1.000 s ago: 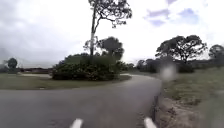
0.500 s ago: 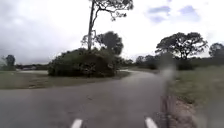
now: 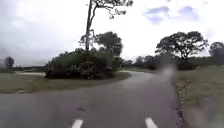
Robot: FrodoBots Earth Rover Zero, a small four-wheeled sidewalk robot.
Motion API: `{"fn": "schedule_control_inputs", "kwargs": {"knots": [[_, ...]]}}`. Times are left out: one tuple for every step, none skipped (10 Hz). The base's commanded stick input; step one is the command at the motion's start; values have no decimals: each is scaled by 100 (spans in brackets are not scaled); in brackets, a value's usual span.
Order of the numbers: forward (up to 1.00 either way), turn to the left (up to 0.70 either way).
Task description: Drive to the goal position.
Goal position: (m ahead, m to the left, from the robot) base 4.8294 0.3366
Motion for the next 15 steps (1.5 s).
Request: {"fn": "schedule_control_inputs", "kwargs": {"knots": [[85, -16], [85, 0], [85, 0], [85, 0], [85, 0], [85, 0], [85, 0], [85, 0], [85, 0], [85, 0], [85, 0], [85, 0], [85, 0], [85, 0], [85, 0]]}}
